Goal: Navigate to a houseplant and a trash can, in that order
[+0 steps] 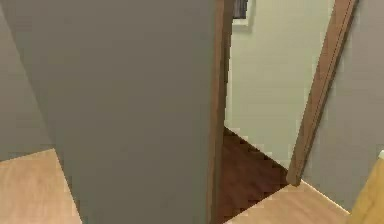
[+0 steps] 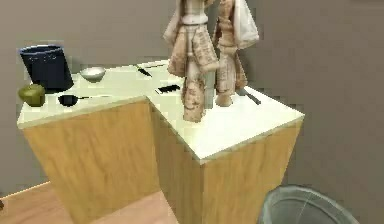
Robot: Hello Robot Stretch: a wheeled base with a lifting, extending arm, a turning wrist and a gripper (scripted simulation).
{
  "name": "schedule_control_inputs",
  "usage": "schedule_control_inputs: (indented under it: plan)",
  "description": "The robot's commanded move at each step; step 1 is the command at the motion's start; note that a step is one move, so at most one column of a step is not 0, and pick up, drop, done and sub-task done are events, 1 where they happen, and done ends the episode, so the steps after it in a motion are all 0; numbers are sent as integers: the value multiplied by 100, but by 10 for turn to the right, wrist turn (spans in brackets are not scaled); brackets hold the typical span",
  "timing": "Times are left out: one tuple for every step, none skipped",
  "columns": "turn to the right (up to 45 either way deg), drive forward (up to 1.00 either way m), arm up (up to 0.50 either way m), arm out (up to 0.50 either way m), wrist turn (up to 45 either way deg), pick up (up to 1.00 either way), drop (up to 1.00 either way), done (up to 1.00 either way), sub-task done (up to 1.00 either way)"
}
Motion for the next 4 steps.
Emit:
schedule_control_inputs:
  plan:
    - [-450,0,0,0,0,0,0,0,0]
    - [-450,0,0,0,0,0,0,0,0]
    - [-270,0,0,0,0,0,0,0,0]
    - [-30,0,0,0,0,0,0,0,0]
